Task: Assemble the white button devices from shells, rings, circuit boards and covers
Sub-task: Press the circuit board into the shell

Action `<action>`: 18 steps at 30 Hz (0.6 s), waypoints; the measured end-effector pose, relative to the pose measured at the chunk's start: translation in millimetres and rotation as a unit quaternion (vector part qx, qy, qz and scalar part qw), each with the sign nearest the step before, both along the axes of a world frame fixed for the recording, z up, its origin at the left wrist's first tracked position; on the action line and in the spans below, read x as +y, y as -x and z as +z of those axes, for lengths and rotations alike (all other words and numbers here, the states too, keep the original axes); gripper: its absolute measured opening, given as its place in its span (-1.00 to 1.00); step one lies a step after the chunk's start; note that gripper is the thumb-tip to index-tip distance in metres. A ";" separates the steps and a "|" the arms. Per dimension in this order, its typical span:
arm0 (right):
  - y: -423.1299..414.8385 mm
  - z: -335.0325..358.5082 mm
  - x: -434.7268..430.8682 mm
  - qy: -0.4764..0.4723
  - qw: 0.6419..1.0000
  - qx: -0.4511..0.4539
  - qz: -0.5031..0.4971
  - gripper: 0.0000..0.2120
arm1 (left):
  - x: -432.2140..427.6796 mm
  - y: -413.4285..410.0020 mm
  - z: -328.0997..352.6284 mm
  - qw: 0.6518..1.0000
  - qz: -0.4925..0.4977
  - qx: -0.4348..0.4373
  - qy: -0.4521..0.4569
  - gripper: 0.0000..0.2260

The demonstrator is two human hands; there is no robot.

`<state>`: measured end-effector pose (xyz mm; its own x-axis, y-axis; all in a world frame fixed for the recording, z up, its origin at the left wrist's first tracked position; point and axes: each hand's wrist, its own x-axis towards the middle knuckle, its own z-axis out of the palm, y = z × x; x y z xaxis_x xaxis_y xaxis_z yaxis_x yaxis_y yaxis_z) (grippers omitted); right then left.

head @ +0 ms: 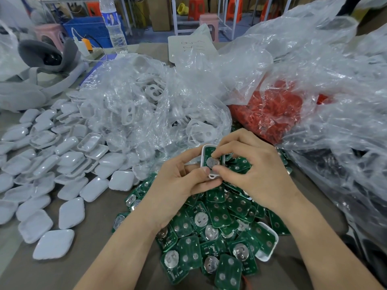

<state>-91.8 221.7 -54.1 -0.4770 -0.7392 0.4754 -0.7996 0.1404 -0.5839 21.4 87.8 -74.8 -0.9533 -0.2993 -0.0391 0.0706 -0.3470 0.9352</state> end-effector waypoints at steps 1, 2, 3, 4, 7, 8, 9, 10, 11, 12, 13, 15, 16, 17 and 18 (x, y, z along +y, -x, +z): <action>0.3 -0.2 0.2 0.001 1.000 -0.008 -0.001 -0.88 | -0.2 0.1 -0.3 1.000 0.003 -0.001 0.003 -0.65; 0.6 -0.2 0.5 0.000 1.000 -0.019 -0.001 -0.87 | -0.1 0.3 -0.4 1.000 0.007 -0.004 0.006 -0.66; 0.8 0.0 0.6 -0.002 0.999 -0.032 0.000 -0.87 | 0.1 0.4 -0.3 1.000 0.012 -0.007 0.010 -0.67; 0.9 0.2 0.9 -0.005 0.999 -0.045 0.004 -0.86 | 0.2 0.6 -0.3 1.000 0.018 -0.010 0.014 -0.67; 0.4 1.1 0.9 -0.007 0.996 -0.079 0.028 -0.87 | 0.0 1.0 -1.7 0.999 0.033 -0.013 0.016 -0.73; -0.1 1.2 0.9 -0.003 0.995 -0.093 0.036 -0.87 | 0.0 0.9 -1.7 0.999 0.032 -0.010 0.015 -0.76; -0.6 1.4 0.7 0.005 0.993 -0.113 0.044 -0.86 | 0.2 1.0 -1.4 0.999 0.029 -0.005 0.015 -0.77; -0.5 1.7 0.8 0.017 0.988 -0.143 0.051 -0.84 | 0.5 1.1 -0.7 1.000 0.025 0.001 0.016 -0.78; -0.4 2.6 1.2 0.033 0.981 -0.181 0.055 -0.81 | 1.0 1.2 -0.1 1.000 0.023 0.007 0.016 -0.78; 0.1 4.1 1.4 0.054 0.973 -0.219 0.051 -0.80 | 1.5 1.5 0.5 1.000 0.024 0.009 0.017 -0.78; 1.1 6.0 1.2 0.077 0.966 -0.244 0.035 -0.80 | 1.5 1.9 0.9 0.999 0.027 0.009 0.017 -0.78; 5.0 9.9 0.0 0.105 0.960 -0.258 -0.020 -0.80 | 1.1 1.8 0.7 0.999 0.033 0.005 0.016 -0.81; 7.2 12.7 -1.7 0.106 0.962 -0.247 -0.047 -0.80 | 0.7 1.7 0.0 0.999 0.034 0.004 0.017 -0.84; 8.8 17.1 -5.2 0.094 0.968 -0.223 -0.067 -0.80 | 0.7 1.6 -0.6 0.999 0.033 0.002 0.020 -0.87; 10.1 24.0 -10.6 0.071 0.977 -0.190 -0.072 -0.80 | 0.8 1.4 -0.4 0.999 0.028 0.000 0.023 -0.88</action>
<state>-101.9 211.1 -30.1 -0.7333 -0.5906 0.3368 -0.4996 0.1320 -0.8561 20.0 88.6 -75.2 -0.9349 -0.3541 -0.0247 0.0884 -0.2996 0.9500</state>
